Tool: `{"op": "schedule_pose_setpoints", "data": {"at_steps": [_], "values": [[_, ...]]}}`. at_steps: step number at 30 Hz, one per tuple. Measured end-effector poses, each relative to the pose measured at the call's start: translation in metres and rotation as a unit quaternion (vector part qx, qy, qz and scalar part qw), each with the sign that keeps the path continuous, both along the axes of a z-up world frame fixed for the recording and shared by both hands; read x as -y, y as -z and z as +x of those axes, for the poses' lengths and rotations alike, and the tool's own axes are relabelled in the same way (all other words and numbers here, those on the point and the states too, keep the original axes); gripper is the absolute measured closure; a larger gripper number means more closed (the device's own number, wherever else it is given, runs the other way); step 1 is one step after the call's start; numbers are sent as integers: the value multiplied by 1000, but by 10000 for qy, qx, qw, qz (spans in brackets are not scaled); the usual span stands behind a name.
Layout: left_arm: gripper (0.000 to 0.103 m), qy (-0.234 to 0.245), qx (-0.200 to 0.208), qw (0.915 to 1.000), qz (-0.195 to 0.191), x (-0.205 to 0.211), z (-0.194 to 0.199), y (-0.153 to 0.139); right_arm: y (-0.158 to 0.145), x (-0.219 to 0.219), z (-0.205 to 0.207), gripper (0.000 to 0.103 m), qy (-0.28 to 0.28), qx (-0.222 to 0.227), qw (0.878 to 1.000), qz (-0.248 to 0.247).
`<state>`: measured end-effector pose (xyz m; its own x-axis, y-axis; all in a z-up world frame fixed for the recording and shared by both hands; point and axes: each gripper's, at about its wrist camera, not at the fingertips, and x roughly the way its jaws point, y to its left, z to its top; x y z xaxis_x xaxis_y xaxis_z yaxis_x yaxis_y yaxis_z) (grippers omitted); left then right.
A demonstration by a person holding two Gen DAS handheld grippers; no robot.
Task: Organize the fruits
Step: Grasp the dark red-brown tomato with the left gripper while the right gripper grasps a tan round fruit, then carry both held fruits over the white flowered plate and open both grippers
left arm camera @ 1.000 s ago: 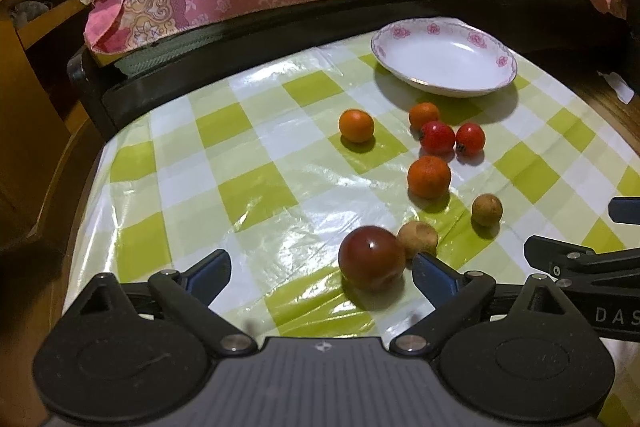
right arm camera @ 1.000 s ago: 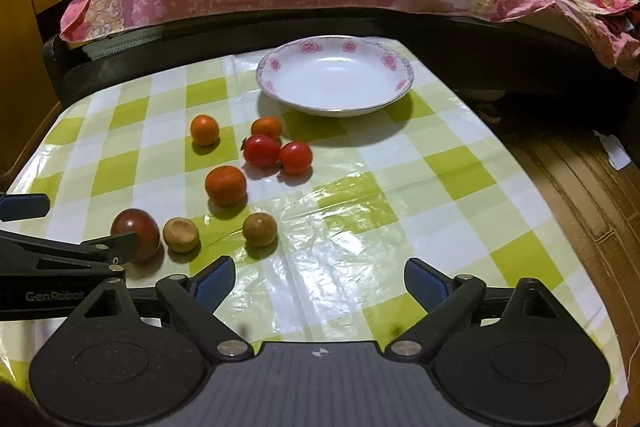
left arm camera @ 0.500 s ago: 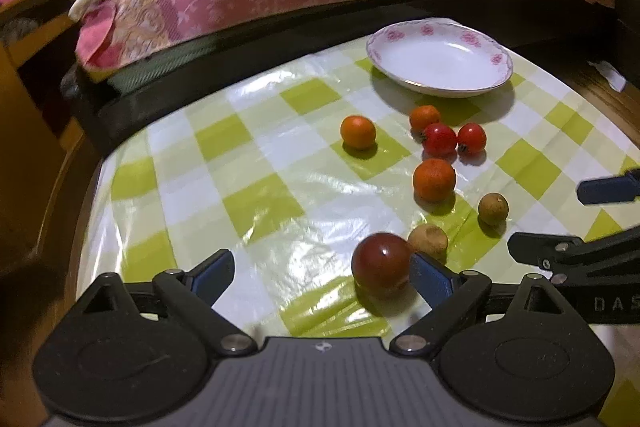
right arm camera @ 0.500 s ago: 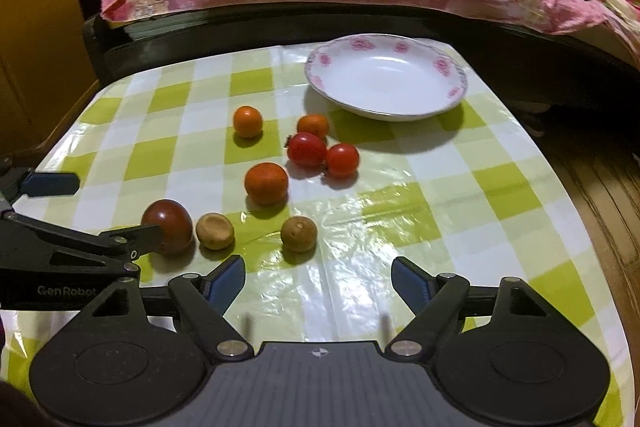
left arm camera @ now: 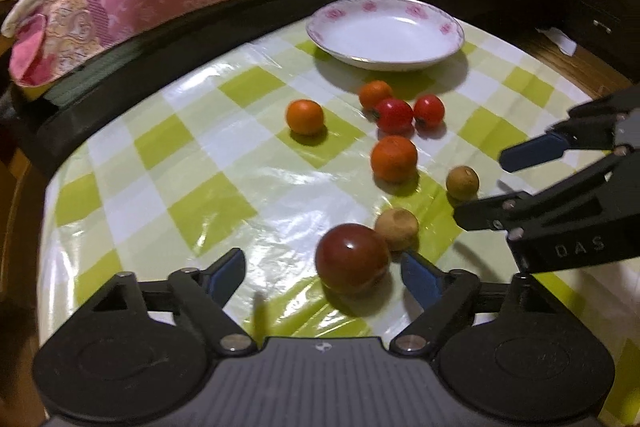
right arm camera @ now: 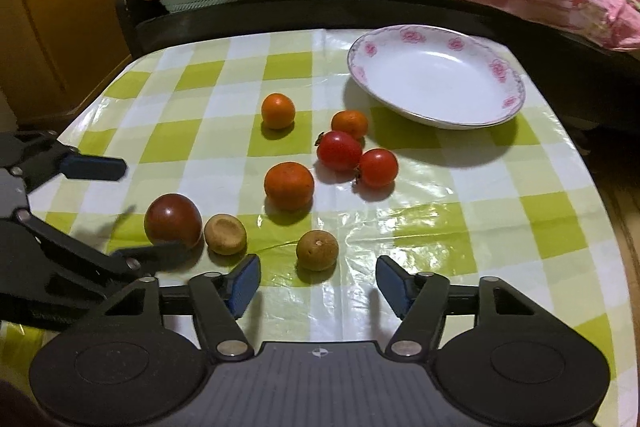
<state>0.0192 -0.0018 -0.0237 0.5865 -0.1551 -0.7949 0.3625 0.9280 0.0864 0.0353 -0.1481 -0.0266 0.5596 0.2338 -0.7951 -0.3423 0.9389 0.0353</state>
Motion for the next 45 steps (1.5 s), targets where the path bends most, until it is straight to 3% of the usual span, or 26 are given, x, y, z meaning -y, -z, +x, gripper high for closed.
{"op": "schedule_pose_setpoints", "data": {"at_steps": [6,10,14,19,24,45], "values": [[30,40,-112,9999,-33,1,5,7,7,-1,4,50,-165,-55,9998,48],[33,46,-150,9998,-106,1,8,10,11,0,8,58,-213,-105,9997,86],[33,60,-104,9999,-95,1,7,10,11,1,8,58,-241,-51,9996,120],[37,55,-76,9999,-143,0,5,11,12,-1,9,71,-205,80,9997,-42],[54,137,-63,9997,-202,5,6,9,11,1,9,82,-123,80,9999,-40],[55,-163,-150,9988,-443,-5,16,2,2,8,8,82,65,84,9996,247]]}}
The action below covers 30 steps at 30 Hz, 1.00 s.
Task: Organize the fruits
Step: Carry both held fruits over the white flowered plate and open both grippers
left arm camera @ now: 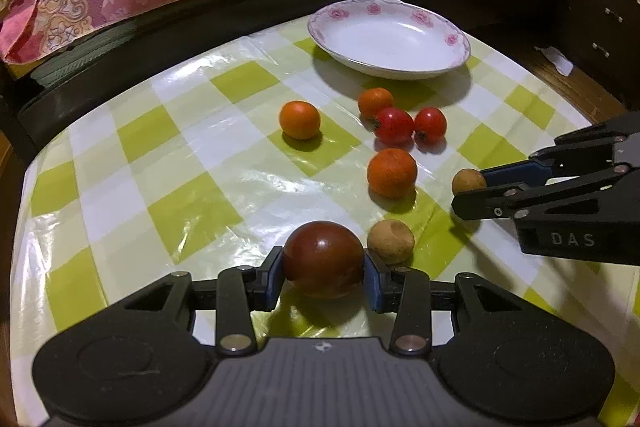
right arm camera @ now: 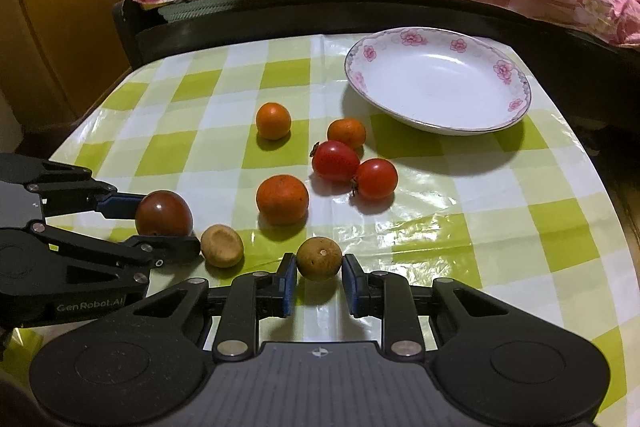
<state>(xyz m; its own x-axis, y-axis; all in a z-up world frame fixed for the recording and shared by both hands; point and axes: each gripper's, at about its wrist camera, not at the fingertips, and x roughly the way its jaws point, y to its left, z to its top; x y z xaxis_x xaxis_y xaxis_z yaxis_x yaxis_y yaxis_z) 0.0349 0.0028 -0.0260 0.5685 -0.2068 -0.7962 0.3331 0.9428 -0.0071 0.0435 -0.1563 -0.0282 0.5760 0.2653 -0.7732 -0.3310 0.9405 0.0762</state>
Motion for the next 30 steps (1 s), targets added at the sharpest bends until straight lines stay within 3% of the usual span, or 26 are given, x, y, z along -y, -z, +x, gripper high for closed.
{"op": "schedule_pose_setpoints", "data": {"at_steps": [9,13,30], "values": [[55,-6,-8,9996,-292,10,18,-15,-17,5,10,83,102,133,9997,204],[55,102,74,9998,-154,18,23,-18,-23,13,18,82,248,213,9992,231],[55,114,159,9994,-275,26,47,-27,-32,28,38,82,468,339,9979,281]]}}
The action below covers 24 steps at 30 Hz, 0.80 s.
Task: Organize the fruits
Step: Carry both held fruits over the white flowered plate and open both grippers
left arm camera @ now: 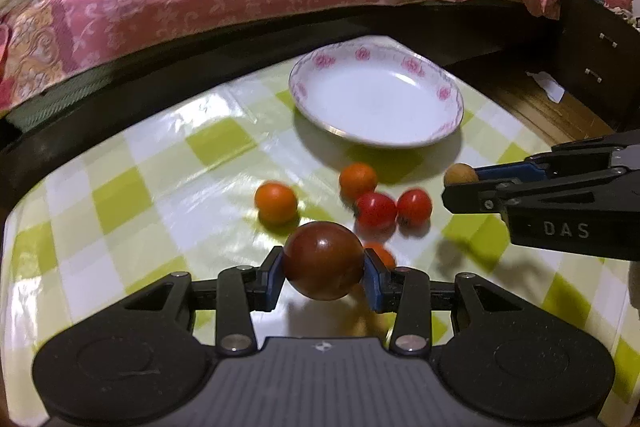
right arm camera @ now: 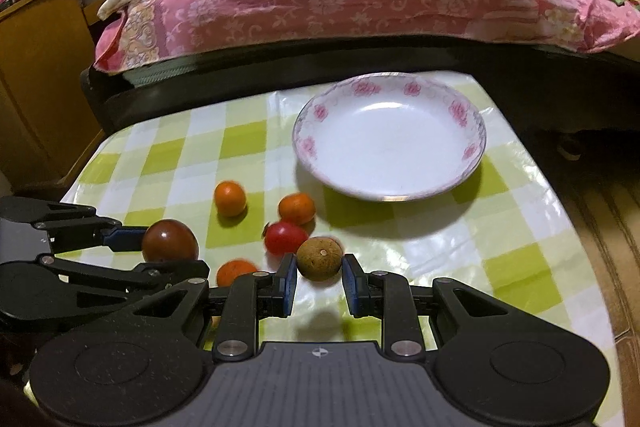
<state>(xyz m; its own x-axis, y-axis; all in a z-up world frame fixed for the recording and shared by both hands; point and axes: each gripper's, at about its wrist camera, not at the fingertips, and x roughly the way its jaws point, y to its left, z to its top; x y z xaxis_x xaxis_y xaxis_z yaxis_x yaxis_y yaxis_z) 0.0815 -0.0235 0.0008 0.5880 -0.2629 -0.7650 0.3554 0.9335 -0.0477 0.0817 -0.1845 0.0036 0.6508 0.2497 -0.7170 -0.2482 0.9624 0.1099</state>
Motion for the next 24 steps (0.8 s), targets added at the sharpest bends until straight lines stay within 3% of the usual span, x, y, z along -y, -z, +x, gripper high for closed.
{"op": "schedule_pose_setpoints", "data": {"at_steps": [15,24], "values": [[55,220,229,9995,93,43,66,-5,2,22,62,82,275,151,9993,-212],[55,303,199,9993,93,54,84,2,7,27,81,82,313,75,9992,-240]]}}
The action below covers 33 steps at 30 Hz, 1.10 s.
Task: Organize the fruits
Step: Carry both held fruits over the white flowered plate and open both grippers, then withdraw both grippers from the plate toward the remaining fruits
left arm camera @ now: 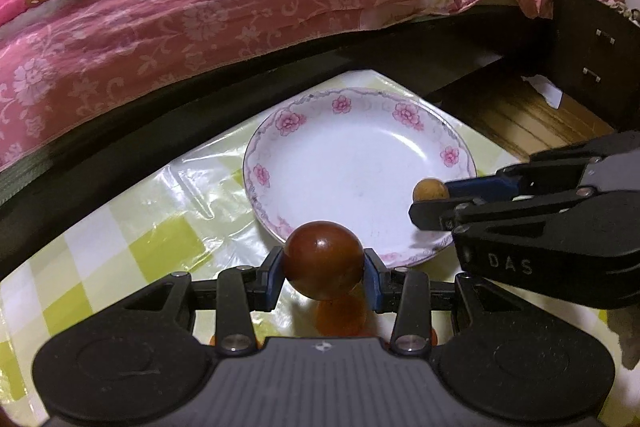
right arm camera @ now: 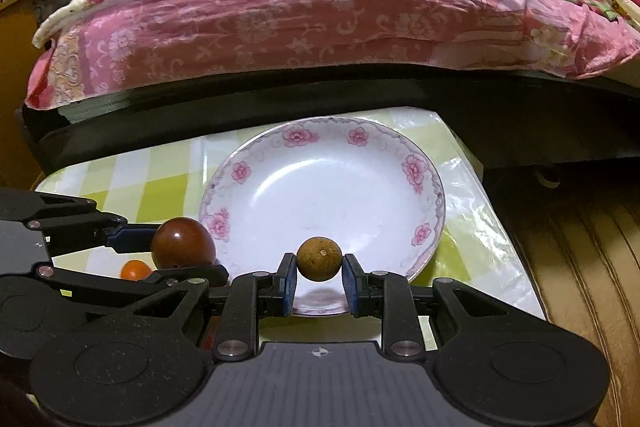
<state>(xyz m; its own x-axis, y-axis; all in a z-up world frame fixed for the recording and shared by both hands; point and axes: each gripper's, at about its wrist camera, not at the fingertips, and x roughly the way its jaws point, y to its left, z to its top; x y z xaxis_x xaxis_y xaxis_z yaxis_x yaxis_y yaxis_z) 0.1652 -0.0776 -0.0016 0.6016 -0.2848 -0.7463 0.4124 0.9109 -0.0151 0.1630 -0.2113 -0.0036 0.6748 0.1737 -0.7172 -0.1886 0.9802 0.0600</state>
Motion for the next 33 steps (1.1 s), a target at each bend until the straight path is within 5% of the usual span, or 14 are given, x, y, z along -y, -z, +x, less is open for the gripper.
{"op": "schedule_pose_setpoints", "data": {"at_steps": [33], "values": [[53,-75,102,9999,-92,2,9,-5,1,18,11,70,258,64,9996,138]]}}
